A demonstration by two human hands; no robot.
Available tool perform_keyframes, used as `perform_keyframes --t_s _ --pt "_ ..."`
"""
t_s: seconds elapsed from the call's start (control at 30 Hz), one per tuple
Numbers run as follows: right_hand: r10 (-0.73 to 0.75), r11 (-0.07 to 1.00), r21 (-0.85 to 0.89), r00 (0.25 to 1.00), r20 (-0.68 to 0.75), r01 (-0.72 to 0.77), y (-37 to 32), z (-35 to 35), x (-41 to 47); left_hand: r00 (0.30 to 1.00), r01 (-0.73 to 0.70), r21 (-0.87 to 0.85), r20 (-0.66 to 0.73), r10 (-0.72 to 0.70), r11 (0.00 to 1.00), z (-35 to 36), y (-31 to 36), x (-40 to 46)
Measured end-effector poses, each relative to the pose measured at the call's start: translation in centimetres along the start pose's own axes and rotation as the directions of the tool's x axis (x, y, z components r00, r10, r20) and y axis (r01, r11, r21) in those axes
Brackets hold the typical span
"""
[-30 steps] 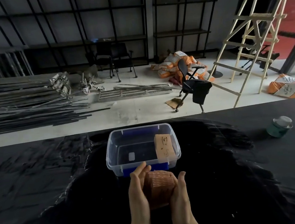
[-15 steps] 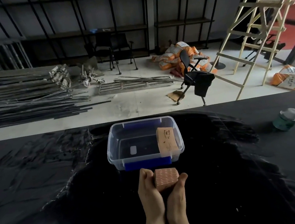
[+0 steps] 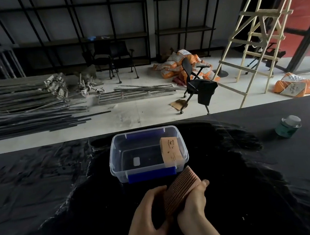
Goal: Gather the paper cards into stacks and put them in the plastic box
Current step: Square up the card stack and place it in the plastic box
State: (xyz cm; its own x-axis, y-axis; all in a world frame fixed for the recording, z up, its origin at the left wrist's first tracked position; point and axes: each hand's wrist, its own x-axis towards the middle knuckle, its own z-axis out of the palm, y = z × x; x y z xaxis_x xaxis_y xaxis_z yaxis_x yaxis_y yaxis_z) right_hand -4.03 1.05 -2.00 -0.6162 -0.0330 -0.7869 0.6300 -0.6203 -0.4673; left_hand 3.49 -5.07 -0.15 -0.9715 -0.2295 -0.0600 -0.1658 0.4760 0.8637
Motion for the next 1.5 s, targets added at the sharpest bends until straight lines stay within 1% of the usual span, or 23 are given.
perform_keyframes --t_s 0.03,0.07,0.1,0.17,0.2,0.23,0.27,0.33,0.4,0.47,0.57,0.63,0.67,0.73,0.8,0.87,0.9,1.0,1.1,1.2,1.27,1.37,1.5 --pt "-0.03 0.999 -0.014 0.999 0.013 0.031 -3.9 -0.9 0.4 0.999 -0.019 0.034 -0.03 0.02 0.999 -0.1 0.1 0.2" --pt "-0.083 0.994 -0.077 0.994 -0.065 0.078 -3.2 -1.0 0.9 0.999 -0.012 0.05 -0.038 0.014 0.999 -0.4 0.4 0.5" --pt "-0.078 0.995 -0.074 0.994 -0.078 0.072 -4.1 -1.0 0.9 0.998 -0.02 0.055 -0.051 0.023 0.998 -0.7 0.4 0.7" --pt "-0.174 0.971 -0.169 0.985 -0.005 0.171 -4.7 -1.3 1.0 0.999 -0.018 0.091 -0.046 0.022 0.996 -1.8 -0.2 1.6" --pt "-0.26 0.943 -0.209 0.965 0.026 0.26 -4.9 -1.5 1.6 1.0 -0.022 0.137 -0.005 0.023 0.99 -2.4 -0.7 2.2" --pt "-0.346 0.908 -0.207 0.93 0.123 0.365 -5.5 -1.7 1.4 0.998 -0.052 0.191 0.046 0.044 0.98 -3.0 -0.7 2.5" --pt "-0.433 0.828 -0.292 0.877 0.209 0.478 -6.5 -2.2 2.1 0.995 -0.073 0.234 0.088 0.053 0.97 -3.4 -0.9 2.9" --pt "-0.52 0.649 -0.426 0.776 0.357 0.63 -6.7 -2.7 2.8 0.989 -0.072 0.298 0.148 0.029 0.952 -3.9 -1.2 3.9" --pt "-0.506 0.504 -0.494 0.706 0.495 0.708 -5.3 -2.9 3.3 0.983 -0.068 0.314 0.183 0.01 0.947 -3.7 -2.0 4.7" --pt "-0.507 0.417 -0.553 0.689 0.518 0.722 -4.2 -3.2 3.8 0.983 -0.05 0.314 0.186 -0.01 0.948 -3.2 -2.6 5.1" --pt "-0.568 0.38 -0.622 0.704 0.427 0.684 -4.3 -3.5 4.2 0.992 -0.014 0.24 0.128 -0.017 0.971 -1.9 -3.3 4.9" --pt "-0.588 0.344 -0.633 0.685 0.43 0.693 -4.2 -3.6 4.3 0.999 0.034 0.046 0.041 -0.036 0.998 -0.8 -3.7 4.4" --pt "-0.592 0.339 -0.616 0.67 0.447 0.711 -4.0 -3.7 4.4 0.997 0.081 -0.126 -0.001 -0.082 0.989 -0.2 -3.5 4.1" --pt "-0.601 0.338 -0.602 0.658 0.454 0.724 -3.7 -3.9 4.3 0.968 0.173 -0.467 -0.081 -0.236 0.867 1.5 -2.2 3.9" --pt "-0.61 0.353 -0.593 0.658 0.441 0.724 -3.6 -4.0 4.4 0.899 0.168 -0.593 -0.237 -0.369 0.788 3.1 -0.4 4.4" --pt "-0.608 0.394 -0.58 0.675 0.418 0.713 -3.8 -3.8 4.1 0.833 0.142 -0.62 -0.347 -0.432 0.771 3.8 0.8 5.0" --pt "-0.611 0.409 -0.571 0.678 0.408 0.712 -3.9 -3.7 4.0 0.819 0.131 -0.6 -0.383 -0.427 0.789 3.8 1.0 5.2" --pt "-0.643 0.395 -0.556 0.653 0.402 0.731 -3.8 -3.6 3.5 0.812 0.11 -0.506 -0.45 -0.371 0.855 3.7 0.5 5.2" --pt "-0.668 0.345 -0.594 0.634 0.389 0.727 -3.1 -3.4 3.3 0.787 0.129 -0.425 -0.506 -0.354 0.896 4.1 0.0 4.8" --pt "-0.71 0.35 -0.593 0.618 0.338 0.725 -2.8 -3.0 3.5 0.719 0.146 -0.469 -0.554 -0.419 0.871 4.5 0.1 5.2" --pt "-0.727 0.348 -0.587 0.606 0.322 0.73 -2.8 -2.8 3.5 0.692 0.147 -0.481 -0.575 -0.437 0.864 4.5 0.6 5.3" --pt "-0.729 0.35 -0.576 0.601 0.328 0.739 -2.6 -2.7 3.8 0.696 0.138 -0.453 -0.589 -0.412 0.881 4.7 0.2 5.4" --pt "-0.73 0.343 -0.585 0.6 0.326 0.735 -2.4 -2.9 3.9 0.698 0.157 -0.461 -0.574 -0.428 0.874 4.9 -0.5 5.4"
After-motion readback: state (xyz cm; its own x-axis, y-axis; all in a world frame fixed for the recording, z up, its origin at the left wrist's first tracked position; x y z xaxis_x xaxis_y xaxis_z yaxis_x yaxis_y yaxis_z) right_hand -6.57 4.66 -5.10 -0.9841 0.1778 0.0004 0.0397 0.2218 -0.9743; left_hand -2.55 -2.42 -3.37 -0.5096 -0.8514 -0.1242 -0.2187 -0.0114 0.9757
